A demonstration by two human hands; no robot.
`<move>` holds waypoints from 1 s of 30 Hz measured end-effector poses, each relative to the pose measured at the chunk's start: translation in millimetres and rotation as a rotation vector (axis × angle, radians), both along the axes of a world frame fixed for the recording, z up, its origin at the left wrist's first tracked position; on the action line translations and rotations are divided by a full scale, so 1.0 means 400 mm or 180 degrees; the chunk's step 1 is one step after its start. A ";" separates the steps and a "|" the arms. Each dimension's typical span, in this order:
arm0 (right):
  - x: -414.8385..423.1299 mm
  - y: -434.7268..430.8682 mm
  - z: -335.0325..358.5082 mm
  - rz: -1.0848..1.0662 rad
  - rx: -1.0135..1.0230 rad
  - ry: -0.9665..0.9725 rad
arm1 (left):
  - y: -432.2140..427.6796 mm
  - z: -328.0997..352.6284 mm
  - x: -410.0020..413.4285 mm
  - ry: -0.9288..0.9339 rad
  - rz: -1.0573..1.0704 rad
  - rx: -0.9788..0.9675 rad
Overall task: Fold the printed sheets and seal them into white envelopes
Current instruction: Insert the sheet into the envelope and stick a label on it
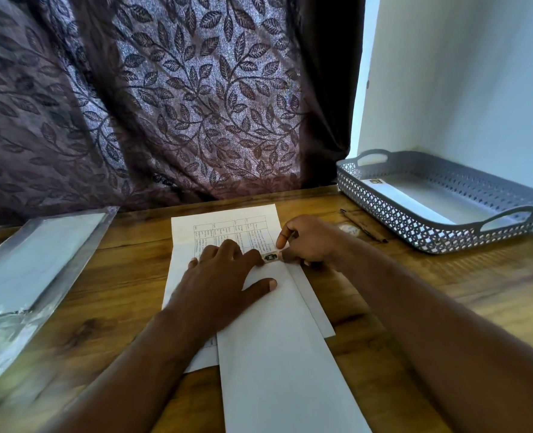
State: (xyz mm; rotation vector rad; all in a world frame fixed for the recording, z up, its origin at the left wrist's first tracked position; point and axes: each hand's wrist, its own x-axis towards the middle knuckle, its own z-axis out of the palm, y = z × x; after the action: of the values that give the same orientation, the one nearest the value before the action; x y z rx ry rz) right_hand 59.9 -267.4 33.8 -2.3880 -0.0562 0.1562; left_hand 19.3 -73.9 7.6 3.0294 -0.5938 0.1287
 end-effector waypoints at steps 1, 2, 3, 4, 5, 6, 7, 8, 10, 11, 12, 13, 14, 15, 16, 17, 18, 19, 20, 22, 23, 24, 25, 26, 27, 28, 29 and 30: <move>-0.001 0.001 0.000 -0.0010 0.0000 -0.0002 | 0.000 0.001 0.000 0.0001 0.0005 0.0005; -0.002 0.002 0.001 -0.0019 0.0003 -0.0006 | 0.000 0.001 -0.001 0.0002 0.0006 0.0008; -0.003 0.003 0.000 -0.0028 0.0013 -0.0004 | 0.000 0.002 -0.003 -0.0001 0.0002 -0.0001; -0.004 0.003 -0.002 -0.0043 0.0033 0.0000 | -0.001 0.002 -0.004 -0.0008 -0.0004 -0.0017; -0.005 0.003 -0.003 -0.0060 0.0067 0.0005 | -0.002 0.003 -0.007 -0.0024 -0.0007 -0.0048; -0.006 0.001 -0.004 -0.0082 0.0118 0.0006 | -0.003 0.003 -0.009 -0.0042 -0.0009 -0.0084; -0.008 0.001 -0.005 -0.0099 0.0174 0.0004 | -0.003 0.002 -0.011 -0.0053 -0.0011 -0.0110; -0.010 -0.001 -0.005 -0.0126 0.0225 -0.0004 | -0.003 0.002 -0.012 -0.0056 -0.0020 -0.0103; -0.013 -0.001 -0.006 -0.0210 0.0309 -0.0050 | -0.003 0.001 -0.012 -0.0065 -0.0034 -0.0009; -0.013 -0.001 -0.008 -0.0244 0.0338 -0.0090 | -0.003 0.000 -0.012 -0.0085 -0.0032 0.0029; -0.013 0.001 -0.011 -0.0267 0.0323 -0.0153 | -0.003 -0.001 -0.011 -0.0100 -0.0018 0.0039; -0.012 0.004 -0.013 -0.0264 0.0216 -0.0255 | -0.004 -0.002 -0.011 -0.0112 0.0003 0.0018; -0.012 0.009 -0.014 -0.0253 0.0014 -0.0386 | -0.005 -0.002 -0.011 -0.0107 0.0033 -0.0025; -0.010 0.014 -0.017 -0.0242 -0.0212 -0.0516 | -0.007 -0.003 -0.011 -0.0094 0.0062 -0.0077; -0.010 0.019 -0.017 -0.0244 -0.0403 -0.0630 | -0.008 -0.002 -0.011 -0.0086 0.0086 -0.0118; -0.008 0.025 -0.020 -0.0248 -0.0521 -0.0704 | -0.009 -0.002 -0.012 -0.0087 0.0101 -0.0131; -0.005 0.029 -0.022 -0.0267 -0.0589 -0.0754 | -0.008 -0.002 -0.012 -0.0097 0.0105 -0.0114; 0.000 0.030 -0.026 -0.0317 -0.0610 -0.0769 | -0.008 -0.001 -0.012 -0.0111 0.0097 -0.0072; 0.005 0.030 -0.029 -0.0397 -0.0598 -0.0771 | -0.007 -0.002 -0.011 -0.0116 0.0081 -0.0020; 0.009 0.025 -0.030 -0.0512 -0.0502 -0.0747 | -0.005 -0.005 -0.010 -0.0128 0.0048 0.0048; 0.008 0.021 -0.030 -0.0529 -0.0405 -0.0732 | -0.004 -0.005 -0.009 -0.0126 0.0045 0.0058; 0.006 0.019 -0.030 -0.0538 -0.0272 -0.0713 | -0.004 -0.005 -0.008 -0.0117 0.0053 0.0059; 0.003 0.017 -0.029 -0.0537 -0.0134 -0.0681 | -0.004 -0.004 -0.007 -0.0106 0.0066 0.0056; -0.001 0.016 -0.029 -0.0516 -0.0031 -0.0655 | -0.004 -0.003 -0.007 -0.0097 0.0079 0.0057; -0.006 0.014 -0.028 -0.0460 0.0008 -0.0639 | -0.005 -0.002 -0.008 -0.0093 0.0090 0.0058; -0.010 0.013 -0.027 -0.0388 -0.0023 -0.0617 | -0.005 0.000 -0.010 -0.0089 0.0100 0.0053; -0.017 0.011 -0.025 -0.0315 -0.0090 -0.0593 | -0.005 0.002 -0.010 -0.0085 0.0107 0.0043; -0.024 0.009 -0.023 -0.0246 -0.0157 -0.0581 | -0.005 0.003 -0.010 -0.0085 0.0107 0.0034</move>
State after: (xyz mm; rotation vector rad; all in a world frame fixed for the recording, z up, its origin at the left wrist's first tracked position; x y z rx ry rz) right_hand 50.3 -263.8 24.6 -2.4434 -0.0458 -0.0982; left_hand 15.2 -76.1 8.8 3.0535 -0.5473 0.1683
